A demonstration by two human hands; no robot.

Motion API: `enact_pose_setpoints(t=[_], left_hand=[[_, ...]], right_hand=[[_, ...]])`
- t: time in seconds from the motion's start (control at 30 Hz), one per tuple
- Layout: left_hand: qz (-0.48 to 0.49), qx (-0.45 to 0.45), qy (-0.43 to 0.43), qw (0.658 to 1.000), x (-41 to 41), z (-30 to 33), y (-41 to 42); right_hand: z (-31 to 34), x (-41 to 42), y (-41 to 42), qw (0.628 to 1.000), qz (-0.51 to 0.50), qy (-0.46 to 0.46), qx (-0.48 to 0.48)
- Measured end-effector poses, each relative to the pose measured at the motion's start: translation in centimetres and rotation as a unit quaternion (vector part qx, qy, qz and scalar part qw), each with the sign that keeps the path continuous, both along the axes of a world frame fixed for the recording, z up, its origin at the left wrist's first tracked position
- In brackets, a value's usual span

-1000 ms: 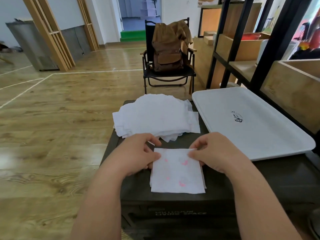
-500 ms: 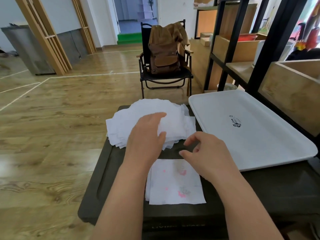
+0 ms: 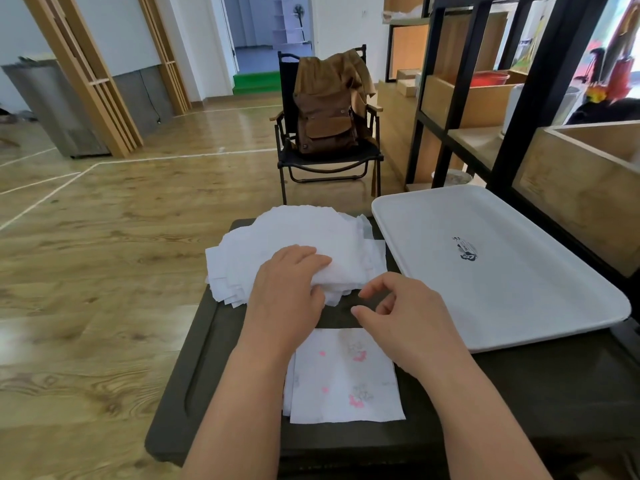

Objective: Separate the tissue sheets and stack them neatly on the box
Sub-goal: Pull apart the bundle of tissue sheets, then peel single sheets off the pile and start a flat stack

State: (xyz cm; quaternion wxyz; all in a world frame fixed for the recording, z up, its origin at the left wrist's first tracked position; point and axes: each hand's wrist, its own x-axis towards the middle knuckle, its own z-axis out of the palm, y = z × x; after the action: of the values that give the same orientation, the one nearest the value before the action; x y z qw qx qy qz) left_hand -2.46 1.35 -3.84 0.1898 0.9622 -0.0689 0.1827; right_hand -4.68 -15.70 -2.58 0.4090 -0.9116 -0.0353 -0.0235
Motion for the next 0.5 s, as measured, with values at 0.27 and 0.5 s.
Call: enact_pose_setpoints(t=[0.27,0.5], left_hand=[[0.019,-0.015,-0.066,0.998,-0.2,0.0,0.0],[0.048,-0.153,-0.086,0.983,-0.8,1.1,-0.5]], right_hand=[[-0.2,0.0,0.1,1.0,0.001,-0.001,-0.007],[-0.3,0.2,0.3,1.0,-0.017,-0.016,0.007]])
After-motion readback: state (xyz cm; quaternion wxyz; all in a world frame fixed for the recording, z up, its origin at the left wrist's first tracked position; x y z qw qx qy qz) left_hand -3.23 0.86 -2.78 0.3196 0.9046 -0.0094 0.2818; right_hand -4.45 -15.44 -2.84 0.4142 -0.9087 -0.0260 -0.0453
